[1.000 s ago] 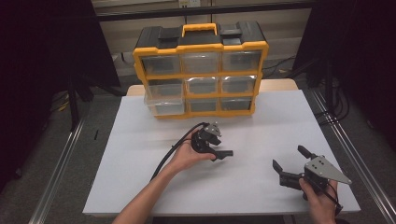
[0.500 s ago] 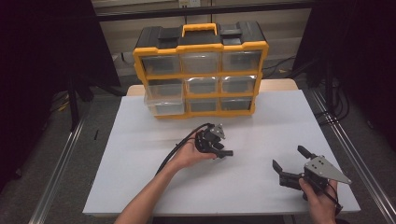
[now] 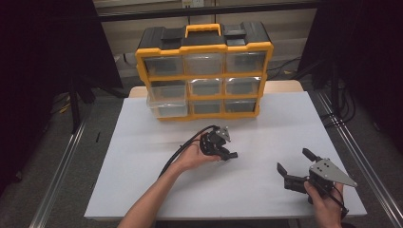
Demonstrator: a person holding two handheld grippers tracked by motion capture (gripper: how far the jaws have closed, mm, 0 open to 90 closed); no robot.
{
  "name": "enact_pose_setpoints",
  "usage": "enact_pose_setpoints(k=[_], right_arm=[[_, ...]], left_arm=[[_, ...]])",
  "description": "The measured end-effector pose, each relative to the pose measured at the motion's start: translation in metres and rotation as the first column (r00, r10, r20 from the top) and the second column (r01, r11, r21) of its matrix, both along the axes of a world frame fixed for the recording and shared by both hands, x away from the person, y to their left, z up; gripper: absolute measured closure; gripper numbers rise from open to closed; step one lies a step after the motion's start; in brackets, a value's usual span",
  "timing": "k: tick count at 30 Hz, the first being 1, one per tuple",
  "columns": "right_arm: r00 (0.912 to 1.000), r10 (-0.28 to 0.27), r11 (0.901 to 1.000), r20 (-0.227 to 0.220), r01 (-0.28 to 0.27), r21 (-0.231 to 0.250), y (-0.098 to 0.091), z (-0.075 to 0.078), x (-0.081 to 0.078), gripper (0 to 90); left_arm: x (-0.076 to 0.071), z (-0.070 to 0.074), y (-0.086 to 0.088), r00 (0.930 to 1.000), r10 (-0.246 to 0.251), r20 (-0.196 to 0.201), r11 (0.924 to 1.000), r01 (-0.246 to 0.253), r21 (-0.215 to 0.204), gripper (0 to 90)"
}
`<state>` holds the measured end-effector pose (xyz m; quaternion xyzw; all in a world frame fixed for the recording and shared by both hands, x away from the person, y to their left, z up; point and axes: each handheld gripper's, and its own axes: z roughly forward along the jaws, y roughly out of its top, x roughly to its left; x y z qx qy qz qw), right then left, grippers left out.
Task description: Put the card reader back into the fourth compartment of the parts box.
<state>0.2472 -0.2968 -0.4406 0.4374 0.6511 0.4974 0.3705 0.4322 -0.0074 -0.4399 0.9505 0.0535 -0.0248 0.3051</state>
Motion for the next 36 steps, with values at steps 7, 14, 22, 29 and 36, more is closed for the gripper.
enact_pose_setpoints(k=[7,14,22,29,36], right_arm=[[1.0000,-0.001,1.0000,-0.002,0.001,0.000,0.000,0.000,0.000,1.6],[1.0000,0.005,1.0000,-0.003,-0.005,0.000,0.001,0.000,0.001,1.6],[1.0000,0.005,1.0000,-0.002,-0.005,0.002,0.000,0.000,0.001,1.6],[1.0000,0.005,1.0000,0.001,-0.005,0.001,0.001,0.000,0.000,1.7],[1.0000,0.000,1.0000,-0.002,0.000,-0.001,0.000,0.000,0.000,1.7]], left_arm=[[0.001,0.000,-0.001,0.9999,0.007,-0.008,1.0000,-0.007,0.004,73.0],[0.001,0.000,0.000,0.9996,0.017,-0.022,0.9999,-0.017,-0.003,73.7],[0.005,-0.001,0.004,0.9977,0.027,-0.062,0.9993,-0.029,-0.025,73.8],[0.005,0.002,0.008,0.9975,0.034,-0.062,0.9992,-0.035,-0.020,73.8],[0.003,0.006,0.016,0.9968,0.056,-0.058,0.9968,-0.059,-0.054,73.8]])
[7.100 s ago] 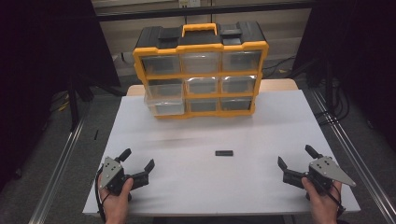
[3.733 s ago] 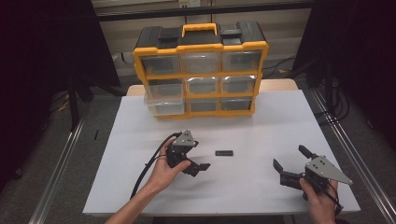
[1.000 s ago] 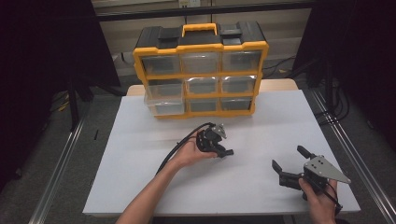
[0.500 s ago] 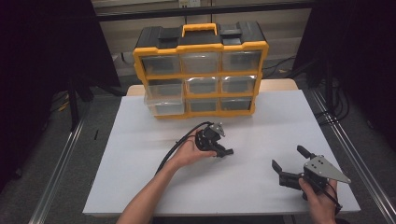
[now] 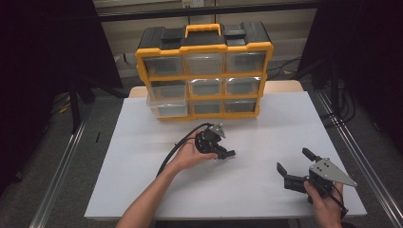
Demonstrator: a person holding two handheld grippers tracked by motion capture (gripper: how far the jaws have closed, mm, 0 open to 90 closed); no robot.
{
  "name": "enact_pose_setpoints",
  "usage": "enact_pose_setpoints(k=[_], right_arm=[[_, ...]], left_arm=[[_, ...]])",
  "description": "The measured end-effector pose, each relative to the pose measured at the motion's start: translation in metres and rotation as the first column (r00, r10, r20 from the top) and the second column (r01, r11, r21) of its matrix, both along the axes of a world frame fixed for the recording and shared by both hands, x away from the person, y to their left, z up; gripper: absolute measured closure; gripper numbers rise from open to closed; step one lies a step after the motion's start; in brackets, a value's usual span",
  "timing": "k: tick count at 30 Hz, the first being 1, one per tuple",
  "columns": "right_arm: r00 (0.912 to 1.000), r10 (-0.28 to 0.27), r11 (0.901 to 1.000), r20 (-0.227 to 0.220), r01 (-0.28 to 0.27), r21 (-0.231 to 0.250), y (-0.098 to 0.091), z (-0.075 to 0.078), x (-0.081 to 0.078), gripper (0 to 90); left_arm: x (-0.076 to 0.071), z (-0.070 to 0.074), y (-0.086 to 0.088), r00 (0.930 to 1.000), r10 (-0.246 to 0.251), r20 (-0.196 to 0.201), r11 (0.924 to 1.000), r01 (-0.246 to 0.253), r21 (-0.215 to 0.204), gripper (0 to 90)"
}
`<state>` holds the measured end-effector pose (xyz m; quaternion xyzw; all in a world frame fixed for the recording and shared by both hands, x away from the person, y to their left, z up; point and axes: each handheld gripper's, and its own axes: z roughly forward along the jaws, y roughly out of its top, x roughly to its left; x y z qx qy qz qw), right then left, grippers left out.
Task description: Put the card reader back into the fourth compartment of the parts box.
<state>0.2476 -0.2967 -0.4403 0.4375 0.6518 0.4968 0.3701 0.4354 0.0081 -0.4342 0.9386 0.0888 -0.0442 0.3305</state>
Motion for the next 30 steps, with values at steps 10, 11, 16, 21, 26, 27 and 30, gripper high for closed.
enact_pose_setpoints(k=[10,11,16,21,26,27,30], right_arm=[[1.0000,-0.001,1.0000,0.000,0.001,0.000,0.000,0.000,0.000,1.6],[1.0000,0.001,1.0000,0.002,-0.001,0.003,0.000,0.000,0.000,1.7],[1.0000,-0.002,1.0000,0.002,0.002,0.001,0.000,0.000,0.000,1.7],[1.0000,-0.002,1.0000,0.003,0.002,0.003,0.001,0.000,0.000,1.6],[1.0000,-0.003,1.0000,0.001,0.003,0.005,0.000,0.000,0.000,1.6],[1.0000,-0.005,1.0000,0.003,0.005,0.003,0.001,0.000,0.000,1.5],[1.0000,-0.005,1.0000,0.002,0.005,0.007,0.001,0.000,0.000,1.5]], left_arm=[[-0.002,0.017,0.012,0.9998,0.004,0.020,0.9981,-0.003,-0.062,73.8],[-0.002,0.017,0.012,0.9998,0.004,0.020,0.9981,-0.003,-0.062,73.8],[-0.004,0.023,0.018,0.9993,0.016,0.034,0.9967,-0.013,-0.081,73.8],[-0.006,0.027,0.026,0.9989,0.032,0.034,0.9929,-0.028,-0.115,73.8],[-0.008,0.033,0.033,0.9981,0.040,0.046,0.9901,-0.033,-0.136,73.8],[-0.008,0.034,0.034,0.9979,0.046,0.046,0.9890,-0.039,-0.143,73.8],[-0.009,0.038,0.038,0.9972,0.051,0.055,0.9862,-0.041,-0.161,73.8]])
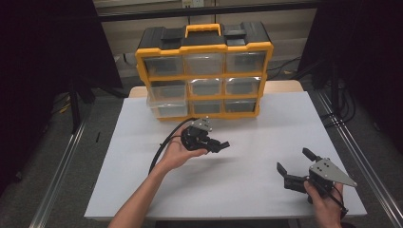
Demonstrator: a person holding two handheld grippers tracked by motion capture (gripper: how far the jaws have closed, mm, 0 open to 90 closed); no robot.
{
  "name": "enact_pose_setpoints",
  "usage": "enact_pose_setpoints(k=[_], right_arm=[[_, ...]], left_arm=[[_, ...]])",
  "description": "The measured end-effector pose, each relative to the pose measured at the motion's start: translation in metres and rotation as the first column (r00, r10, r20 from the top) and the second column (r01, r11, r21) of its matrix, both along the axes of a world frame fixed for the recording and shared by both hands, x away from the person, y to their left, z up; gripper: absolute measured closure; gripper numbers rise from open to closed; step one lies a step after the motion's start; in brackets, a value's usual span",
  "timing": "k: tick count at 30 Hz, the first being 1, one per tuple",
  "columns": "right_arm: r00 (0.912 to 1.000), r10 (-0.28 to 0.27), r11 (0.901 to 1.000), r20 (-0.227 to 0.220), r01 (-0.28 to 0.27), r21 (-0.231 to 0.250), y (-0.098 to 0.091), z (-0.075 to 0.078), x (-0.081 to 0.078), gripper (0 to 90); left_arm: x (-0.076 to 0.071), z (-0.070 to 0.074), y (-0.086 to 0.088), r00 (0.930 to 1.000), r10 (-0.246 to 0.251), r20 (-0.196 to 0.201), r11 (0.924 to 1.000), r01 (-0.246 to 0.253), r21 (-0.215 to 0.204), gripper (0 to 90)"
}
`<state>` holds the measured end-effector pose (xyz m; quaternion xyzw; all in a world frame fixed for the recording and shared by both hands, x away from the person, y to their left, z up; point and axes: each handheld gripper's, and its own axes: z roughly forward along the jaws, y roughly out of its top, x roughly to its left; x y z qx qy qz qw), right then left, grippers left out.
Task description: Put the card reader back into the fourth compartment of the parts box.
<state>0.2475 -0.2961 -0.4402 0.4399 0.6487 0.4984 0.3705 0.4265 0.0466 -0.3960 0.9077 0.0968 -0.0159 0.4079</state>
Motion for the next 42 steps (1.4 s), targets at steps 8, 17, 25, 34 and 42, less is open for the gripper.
enact_pose_setpoints(k=[8,17,25,34,42], right_arm=[[1.0000,0.001,1.0000,0.003,-0.001,-0.003,0.000,0.000,0.000,1.5],[1.0000,0.004,1.0000,0.005,-0.004,-0.002,0.000,0.000,0.000,1.5],[1.0000,0.003,1.0000,0.005,-0.003,-0.001,0.000,0.000,0.000,1.5],[1.0000,0.005,1.0000,0.004,-0.005,0.000,0.000,0.000,0.000,1.4],[1.0000,0.003,1.0000,0.007,-0.003,0.001,0.000,0.000,0.000,1.4]], left_arm=[[-0.006,0.008,0.008,0.9998,0.009,0.016,0.9993,-0.008,-0.035,73.8],[-0.005,0.020,0.017,0.9986,0.041,0.034,0.9961,-0.039,-0.080,73.8],[-0.008,0.030,0.023,0.9974,0.051,0.052,0.9933,-0.045,-0.107,73.8],[-0.010,0.041,0.029,0.9952,0.069,0.070,0.9893,-0.059,-0.133,73.8],[-0.014,0.050,0.031,0.9936,0.063,0.094,0.9895,-0.050,-0.136,73.8]])
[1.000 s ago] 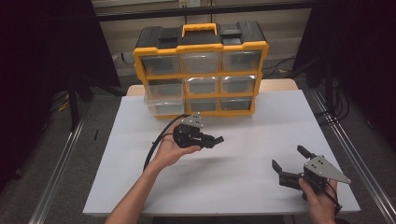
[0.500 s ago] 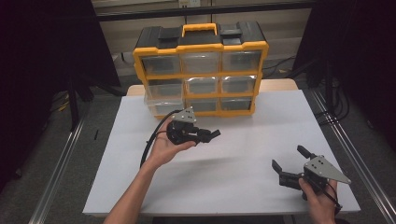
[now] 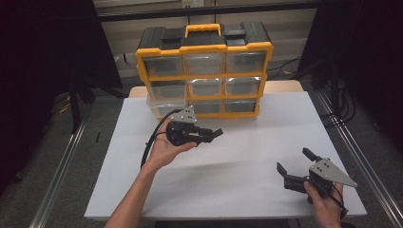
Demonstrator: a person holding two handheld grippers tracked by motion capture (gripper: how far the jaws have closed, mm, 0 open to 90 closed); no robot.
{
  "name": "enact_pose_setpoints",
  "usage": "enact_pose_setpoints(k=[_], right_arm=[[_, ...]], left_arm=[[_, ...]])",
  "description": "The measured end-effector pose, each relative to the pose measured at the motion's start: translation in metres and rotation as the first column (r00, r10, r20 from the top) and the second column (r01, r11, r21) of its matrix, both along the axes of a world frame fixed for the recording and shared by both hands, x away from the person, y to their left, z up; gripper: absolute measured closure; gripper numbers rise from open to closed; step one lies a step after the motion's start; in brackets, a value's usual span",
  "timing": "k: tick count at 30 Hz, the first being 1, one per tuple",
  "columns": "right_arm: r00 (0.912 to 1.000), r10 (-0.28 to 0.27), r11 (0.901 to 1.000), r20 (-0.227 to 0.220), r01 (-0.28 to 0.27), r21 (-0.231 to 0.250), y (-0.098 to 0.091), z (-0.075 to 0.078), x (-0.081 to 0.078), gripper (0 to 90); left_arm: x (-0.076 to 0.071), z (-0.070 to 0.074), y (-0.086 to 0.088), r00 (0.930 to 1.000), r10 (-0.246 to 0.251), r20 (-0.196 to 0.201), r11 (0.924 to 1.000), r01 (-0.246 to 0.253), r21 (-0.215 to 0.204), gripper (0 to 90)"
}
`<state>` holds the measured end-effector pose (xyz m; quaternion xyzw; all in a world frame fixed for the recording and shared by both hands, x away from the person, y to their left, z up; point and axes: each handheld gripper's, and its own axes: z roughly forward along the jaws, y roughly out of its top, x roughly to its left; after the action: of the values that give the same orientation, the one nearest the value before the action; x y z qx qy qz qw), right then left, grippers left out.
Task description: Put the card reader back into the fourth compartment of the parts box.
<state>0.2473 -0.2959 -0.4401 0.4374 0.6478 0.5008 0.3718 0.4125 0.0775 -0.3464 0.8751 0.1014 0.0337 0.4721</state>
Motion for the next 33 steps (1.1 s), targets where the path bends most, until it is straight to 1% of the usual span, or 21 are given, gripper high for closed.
enact_pose_setpoints(k=[5,7,8,12,15,17,19,23,28,33], right_arm=[[1.0000,0.000,1.0000,0.000,0.000,0.000,0.000,0.000,0.000,1.4],[1.0000,0.000,1.0000,0.000,0.000,0.000,0.000,0.000,0.000,1.4],[1.0000,0.000,1.0000,0.000,0.000,-0.001,0.000,0.000,0.000,1.4],[1.0000,-0.001,1.0000,-0.001,0.001,0.000,0.000,0.000,0.000,1.3],[1.0000,0.000,1.0000,-0.002,0.000,-0.001,0.000,0.000,0.000,1.4],[1.0000,0.001,1.0000,0.002,-0.001,0.000,0.000,0.000,0.000,1.4],[1.0000,0.000,1.0000,0.002,0.000,0.000,0.000,0.000,0.000,1.4],[1.0000,-0.006,1.0000,0.002,0.006,-0.001,0.000,0.000,0.000,1.4],[0.9999,-0.010,1.0000,0.002,0.010,0.000,-0.001,0.000,0.000,1.4],[1.0000,-0.008,1.0000,0.004,0.008,-0.002,-0.001,0.000,0.000,1.4]], left_arm=[[-0.001,0.005,0.004,0.9999,0.008,0.008,1.0000,-0.008,-0.005,73.8],[-0.001,0.008,0.006,0.9998,0.016,0.011,0.9997,-0.015,-0.018,73.8],[-0.002,0.011,0.008,0.9996,0.019,0.019,0.9997,-0.019,-0.017,73.8],[-0.003,0.016,0.012,0.9992,0.024,0.031,0.9994,-0.024,-0.027,73.8],[-0.004,0.018,0.014,0.9990,0.034,0.030,0.9989,-0.033,-0.033,73.8],[-0.003,0.019,0.015,0.9988,0.037,0.032,0.9989,-0.036,-0.030,73.8],[-0.002,0.020,0.016,0.9988,0.032,0.036,0.9994,-0.032,-0.016,73.8],[0.000,0.025,0.020,0.9983,0.042,0.040,0.9988,-0.041,-0.025,73.8],[0.002,0.035,0.031,0.9967,0.063,0.051,0.9969,-0.060,-0.051,73.8],[0.004,0.048,0.045,0.9927,0.099,0.069,0.9935,-0.095,-0.062,73.8]])
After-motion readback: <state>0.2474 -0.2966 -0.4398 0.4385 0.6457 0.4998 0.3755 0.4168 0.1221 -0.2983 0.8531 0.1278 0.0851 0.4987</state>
